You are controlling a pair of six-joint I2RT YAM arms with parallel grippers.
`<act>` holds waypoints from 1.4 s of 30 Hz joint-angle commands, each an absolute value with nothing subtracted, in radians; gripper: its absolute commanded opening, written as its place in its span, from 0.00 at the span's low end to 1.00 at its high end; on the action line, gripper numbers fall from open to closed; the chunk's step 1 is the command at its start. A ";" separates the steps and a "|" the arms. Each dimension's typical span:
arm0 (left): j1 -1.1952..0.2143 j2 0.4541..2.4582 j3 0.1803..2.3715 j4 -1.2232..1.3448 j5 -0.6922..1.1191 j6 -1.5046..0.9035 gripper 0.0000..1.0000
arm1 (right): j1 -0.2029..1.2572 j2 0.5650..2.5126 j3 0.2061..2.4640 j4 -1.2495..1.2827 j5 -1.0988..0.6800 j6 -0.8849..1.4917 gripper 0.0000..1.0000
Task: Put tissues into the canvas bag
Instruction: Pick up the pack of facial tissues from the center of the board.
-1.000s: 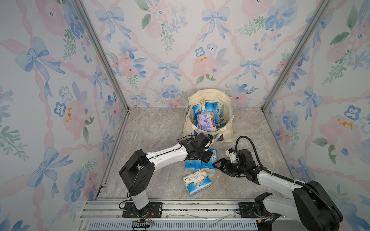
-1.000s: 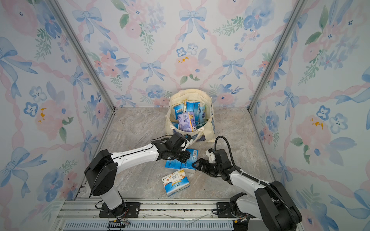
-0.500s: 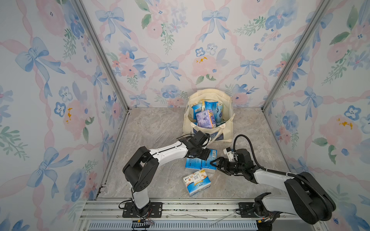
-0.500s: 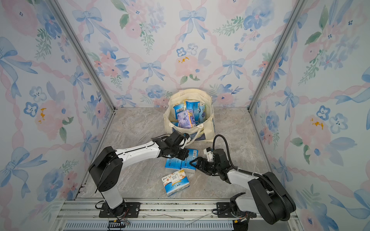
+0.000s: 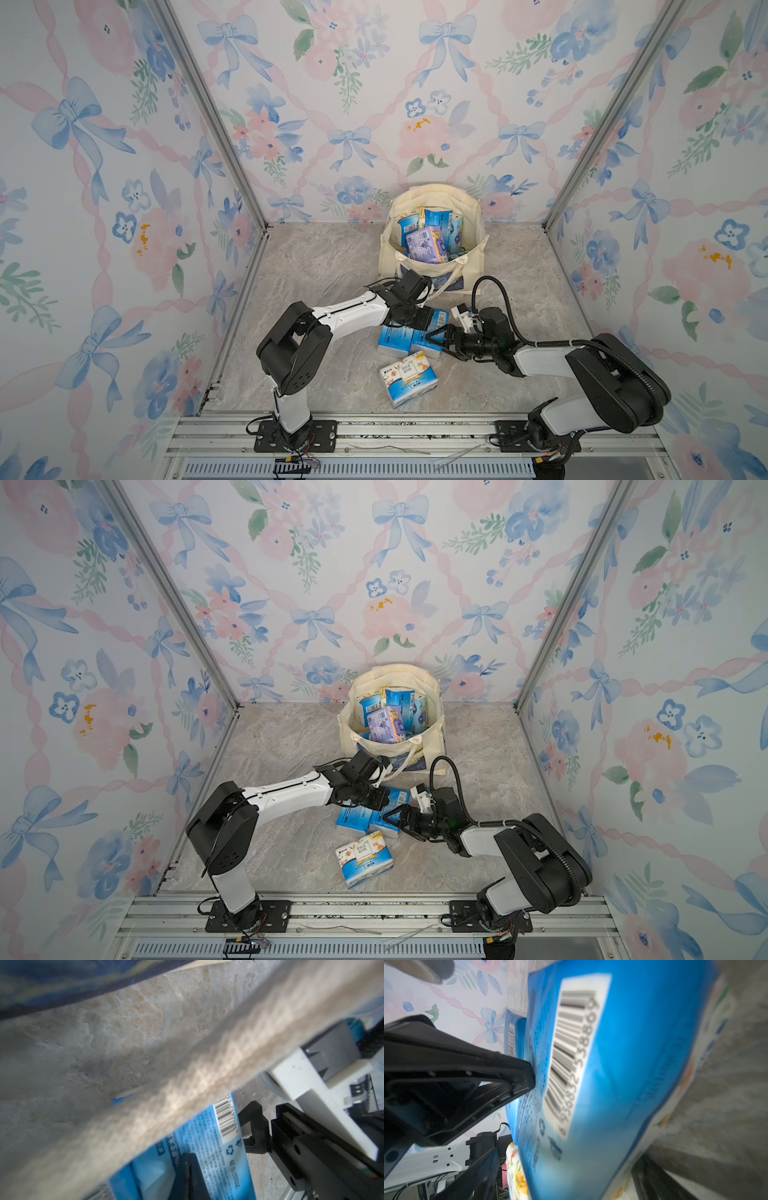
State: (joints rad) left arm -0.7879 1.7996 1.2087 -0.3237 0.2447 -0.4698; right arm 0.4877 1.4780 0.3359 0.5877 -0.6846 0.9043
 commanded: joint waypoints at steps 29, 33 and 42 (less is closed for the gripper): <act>-0.681 1.863 1.092 -0.342 0.279 -0.557 0.00 | 0.557 1.633 0.281 0.674 -0.572 1.039 0.97; -0.685 1.846 1.094 -0.342 0.285 -0.556 0.00 | 0.556 1.696 0.272 0.787 -0.554 1.089 0.98; -0.713 1.832 1.132 -0.343 0.332 -0.545 0.00 | 0.531 1.677 0.226 0.859 -0.500 1.109 0.68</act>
